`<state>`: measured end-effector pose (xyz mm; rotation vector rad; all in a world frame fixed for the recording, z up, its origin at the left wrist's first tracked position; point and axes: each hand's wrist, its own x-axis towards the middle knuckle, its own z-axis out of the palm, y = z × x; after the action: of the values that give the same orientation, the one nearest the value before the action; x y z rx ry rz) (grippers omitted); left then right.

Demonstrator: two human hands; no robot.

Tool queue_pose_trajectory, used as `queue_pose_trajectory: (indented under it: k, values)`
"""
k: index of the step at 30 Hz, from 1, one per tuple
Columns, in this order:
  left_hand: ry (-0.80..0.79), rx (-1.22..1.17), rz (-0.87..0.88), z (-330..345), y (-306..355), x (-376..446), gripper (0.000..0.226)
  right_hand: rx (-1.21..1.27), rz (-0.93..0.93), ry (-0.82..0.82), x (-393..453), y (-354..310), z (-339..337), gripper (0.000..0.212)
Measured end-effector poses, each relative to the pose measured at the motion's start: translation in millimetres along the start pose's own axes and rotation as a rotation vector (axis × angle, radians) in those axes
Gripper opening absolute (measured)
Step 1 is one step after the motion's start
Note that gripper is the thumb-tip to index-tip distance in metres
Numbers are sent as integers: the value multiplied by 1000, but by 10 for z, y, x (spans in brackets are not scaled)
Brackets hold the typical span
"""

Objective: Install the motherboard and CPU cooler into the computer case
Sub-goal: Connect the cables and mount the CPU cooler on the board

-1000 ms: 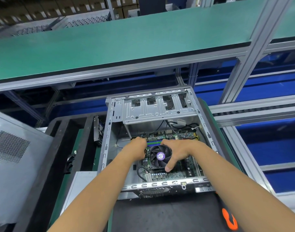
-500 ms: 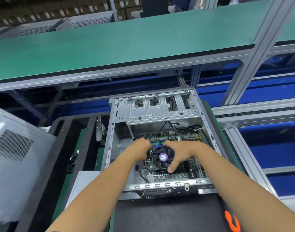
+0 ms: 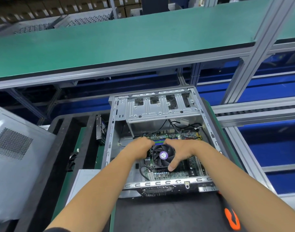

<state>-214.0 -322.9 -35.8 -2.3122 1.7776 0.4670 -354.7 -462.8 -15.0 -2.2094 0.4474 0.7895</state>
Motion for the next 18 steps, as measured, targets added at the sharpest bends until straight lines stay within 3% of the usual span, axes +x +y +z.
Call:
queue_pose_trajectory:
  k: [4,9,14,18]
  values:
    - [-61,-149,-51,-36,-35,-12,16,-1,4,0,-7,-3,-1,97]
    - [31,-382,-193,19,-123,-47,26,14,4,2,-8,8,2,101]
    - [40,-455,-333,19,-138,2,8,28,6,-2,-6,16,-1,98]
    - [5,-445,-394,22,-147,-18,13,32,8,-9,4,16,2,97]
